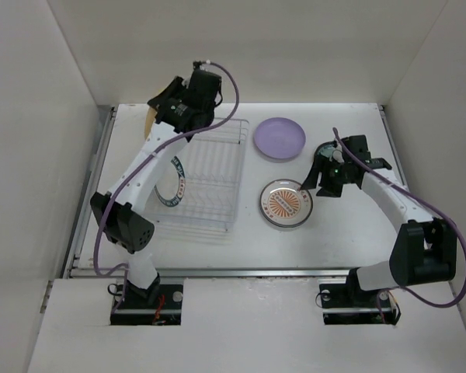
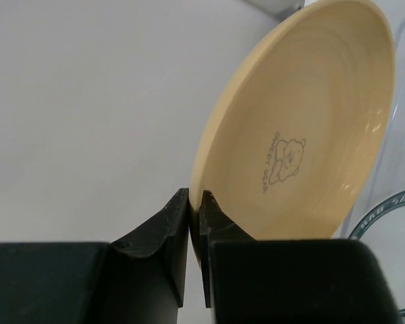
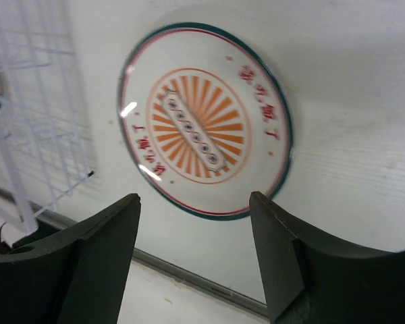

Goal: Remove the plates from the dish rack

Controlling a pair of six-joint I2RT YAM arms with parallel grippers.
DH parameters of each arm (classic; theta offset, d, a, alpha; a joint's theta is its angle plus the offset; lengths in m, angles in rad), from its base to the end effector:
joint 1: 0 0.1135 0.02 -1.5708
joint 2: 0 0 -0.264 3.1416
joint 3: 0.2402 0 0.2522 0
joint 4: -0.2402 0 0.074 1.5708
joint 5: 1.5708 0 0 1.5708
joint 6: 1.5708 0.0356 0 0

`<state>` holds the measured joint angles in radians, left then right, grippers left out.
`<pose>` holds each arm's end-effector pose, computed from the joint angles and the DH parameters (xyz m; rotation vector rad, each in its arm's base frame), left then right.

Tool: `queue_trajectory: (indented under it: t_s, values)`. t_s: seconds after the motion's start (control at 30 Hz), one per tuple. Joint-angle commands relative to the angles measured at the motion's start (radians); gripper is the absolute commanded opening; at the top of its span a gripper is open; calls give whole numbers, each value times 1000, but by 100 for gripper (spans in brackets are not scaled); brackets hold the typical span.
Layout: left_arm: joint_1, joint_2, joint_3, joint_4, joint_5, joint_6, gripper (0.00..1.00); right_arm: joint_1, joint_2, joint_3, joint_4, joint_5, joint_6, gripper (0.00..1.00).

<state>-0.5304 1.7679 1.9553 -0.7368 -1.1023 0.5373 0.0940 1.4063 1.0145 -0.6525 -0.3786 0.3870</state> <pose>0.3421 -0.1638 0.4299 0.3966 1.9347 1.1514 0.2774 0.0394 0.2433 0.2509 2.6354 0.6617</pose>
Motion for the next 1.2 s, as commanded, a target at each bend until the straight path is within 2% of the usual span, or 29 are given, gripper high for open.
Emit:
queue_trajectory:
  t_s: [0.0, 0.07, 0.13, 0.23, 0.27, 0.3, 0.33, 0.5, 0.67, 0.9, 0.97, 1.0, 1.03, 1.07, 1.13, 1.17]
  values:
    - [-5, -33, 233, -27, 54, -61, 0, 49, -32, 91, 89, -106, -28, 72]
    - [-5, -24, 286, -65, 143, -149, 0, 85, -32, 137, 138, -124, -28, 74]
    - [-5, -24, 312, -76, 230, -200, 0, 95, -23, 165, 183, -146, -8, 80]
    - [23, -33, 321, -151, 388, -363, 0, 115, 11, 232, 283, -172, 26, 85]
    - [36, -33, 330, -179, 553, -413, 0, 125, 23, 254, 303, -186, 41, 87]
    - [53, -24, 330, -203, 643, -506, 0, 136, 37, 301, 341, -198, 41, 88]
    - [120, 2, 312, -248, 909, -599, 0, 148, 95, 368, 384, -198, 52, 89]
    - [188, 47, 246, -237, 1337, -707, 0, 176, 170, 429, 418, -143, 52, 89]
    - [211, 99, 194, -202, 1519, -729, 0, 196, 267, 469, 430, -152, 61, 89]
    - [211, 139, 172, -171, 1579, -729, 0, 226, 373, 503, 439, -163, 61, 83]
    - [211, 150, 181, -162, 1579, -729, 0, 227, 387, 503, 439, -152, 72, 74]
    - [211, 150, 182, -162, 1579, -729, 0, 227, 387, 503, 439, -152, 72, 65]
    - [211, 160, 182, -162, 1588, -729, 0, 227, 387, 503, 454, -152, 72, 51]
    - [211, 160, 191, -162, 1578, -718, 0, 227, 387, 503, 465, -128, 82, 22]
    - [211, 171, 200, -162, 1552, -718, 0, 227, 387, 503, 465, -92, 95, 0]
    - [211, 180, 200, -162, 1535, -709, 0, 227, 387, 503, 465, -79, 104, 0]
